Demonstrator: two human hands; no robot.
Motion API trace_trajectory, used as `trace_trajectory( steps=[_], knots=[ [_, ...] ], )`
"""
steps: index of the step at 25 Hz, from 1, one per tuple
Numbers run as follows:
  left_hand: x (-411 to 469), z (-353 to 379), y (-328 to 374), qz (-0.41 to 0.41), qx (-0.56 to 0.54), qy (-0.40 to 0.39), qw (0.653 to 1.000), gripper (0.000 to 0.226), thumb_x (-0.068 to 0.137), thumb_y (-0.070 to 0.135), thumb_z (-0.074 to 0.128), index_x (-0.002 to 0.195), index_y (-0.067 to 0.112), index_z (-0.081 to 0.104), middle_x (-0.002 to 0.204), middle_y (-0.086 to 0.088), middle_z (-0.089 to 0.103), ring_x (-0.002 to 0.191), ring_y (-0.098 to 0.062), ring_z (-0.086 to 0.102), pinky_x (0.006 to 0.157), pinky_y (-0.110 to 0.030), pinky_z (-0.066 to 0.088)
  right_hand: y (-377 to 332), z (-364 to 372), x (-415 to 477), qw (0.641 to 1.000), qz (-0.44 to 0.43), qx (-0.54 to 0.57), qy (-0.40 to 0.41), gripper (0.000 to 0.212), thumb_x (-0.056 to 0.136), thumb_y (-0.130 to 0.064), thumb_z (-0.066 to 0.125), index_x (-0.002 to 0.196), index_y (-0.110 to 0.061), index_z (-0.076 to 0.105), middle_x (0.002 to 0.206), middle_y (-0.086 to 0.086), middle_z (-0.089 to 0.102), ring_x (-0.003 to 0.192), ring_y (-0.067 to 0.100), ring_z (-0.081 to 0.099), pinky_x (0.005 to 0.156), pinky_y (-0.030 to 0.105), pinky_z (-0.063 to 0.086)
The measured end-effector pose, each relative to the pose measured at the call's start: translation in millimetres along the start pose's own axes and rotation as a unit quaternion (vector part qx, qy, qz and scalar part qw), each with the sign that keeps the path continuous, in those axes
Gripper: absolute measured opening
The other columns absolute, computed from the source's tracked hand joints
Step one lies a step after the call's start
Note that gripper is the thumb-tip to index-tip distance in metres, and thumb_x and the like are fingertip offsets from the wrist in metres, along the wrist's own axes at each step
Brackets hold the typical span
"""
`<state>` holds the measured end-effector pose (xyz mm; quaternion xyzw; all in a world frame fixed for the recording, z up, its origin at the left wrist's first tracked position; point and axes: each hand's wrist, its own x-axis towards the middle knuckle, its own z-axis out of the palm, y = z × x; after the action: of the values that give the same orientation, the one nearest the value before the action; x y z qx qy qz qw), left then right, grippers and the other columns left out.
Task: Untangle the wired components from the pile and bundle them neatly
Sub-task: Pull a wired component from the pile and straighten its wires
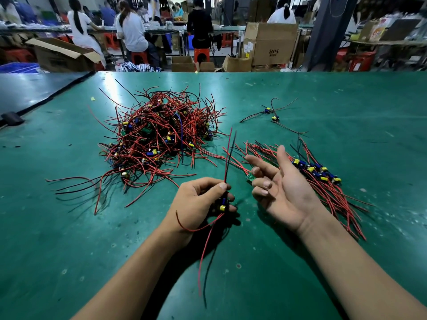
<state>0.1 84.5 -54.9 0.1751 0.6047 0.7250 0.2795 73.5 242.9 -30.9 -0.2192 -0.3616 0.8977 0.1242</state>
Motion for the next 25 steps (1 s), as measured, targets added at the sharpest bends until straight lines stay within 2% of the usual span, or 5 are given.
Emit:
trace_trajectory(
  steps=[4, 7, 17, 22, 25],
  knots=[
    [0.1, -0.9, 4.0, -0.013, -0.053, 0.062, 0.997, 0.011, 0.094, 0.003, 0.056, 0.087, -0.002, 0.063, 0.074, -0.018, 0.071, 0.061, -0.030, 0.071, 0.061, -0.033, 0.060, 18.5, -3.4, -1.2, 0.979, -0.080, -0.186, 0.004, 0.029, 0.103, -0.029, 0.052, 0.098, -0.008, 0.071, 0.068, -0.002, 0.051, 0.043, 0.005, 0.036, 0.039, 0.018, 0.029],
    [3.1, -4.7, 10.5, -0.014, -0.127, 0.118, 0.985, 0.010, 0.095, 0.001, 0.053, 0.089, -0.003, 0.059, 0.075, -0.020, 0.071, 0.061, -0.027, 0.072, 0.064, -0.035, 0.059, 30.9, -6.8, -5.8, 0.837, -0.219, -0.500, -0.037, 0.008, 0.091, -0.019, 0.072, 0.098, -0.021, 0.076, 0.073, -0.011, 0.063, 0.054, 0.001, 0.050, 0.053, 0.023, 0.047],
    [-1.5, 1.5, 17.0, -0.018, -0.242, 0.162, 0.956, 0.007, 0.095, -0.002, 0.053, 0.096, 0.003, 0.049, 0.084, -0.018, 0.071, 0.072, -0.022, 0.073, 0.057, -0.028, 0.059, 56.2, 2.7, -8.9, 0.694, -0.268, -0.667, 0.031, 0.065, 0.063, -0.090, 0.055, 0.078, -0.027, 0.060, 0.064, -0.007, 0.060, 0.058, 0.008, 0.054, 0.057, 0.035, 0.049],
    [-4.6, 4.1, 17.5, -0.040, -0.271, 0.110, 0.956, 0.008, 0.090, 0.000, 0.059, 0.091, 0.008, 0.057, 0.088, -0.018, 0.073, 0.074, -0.022, 0.073, 0.059, -0.027, 0.058, 56.0, 10.9, -9.3, 0.774, -0.339, -0.534, 0.037, 0.036, 0.097, -0.048, 0.057, 0.073, -0.022, 0.062, 0.061, -0.013, 0.062, 0.056, 0.000, 0.052, 0.058, 0.017, 0.040],
    [-5.7, 4.8, 20.4, -0.029, -0.293, 0.062, 0.953, 0.009, 0.092, 0.001, 0.055, 0.095, 0.007, 0.060, 0.091, -0.015, 0.074, 0.078, -0.022, 0.074, 0.062, -0.027, 0.058, 48.7, 19.3, -11.5, 0.923, -0.214, -0.320, 0.000, 0.033, 0.101, -0.032, 0.057, 0.069, -0.025, 0.060, 0.056, -0.009, 0.051, 0.044, 0.006, 0.042, 0.044, 0.017, 0.033]
  ],
)
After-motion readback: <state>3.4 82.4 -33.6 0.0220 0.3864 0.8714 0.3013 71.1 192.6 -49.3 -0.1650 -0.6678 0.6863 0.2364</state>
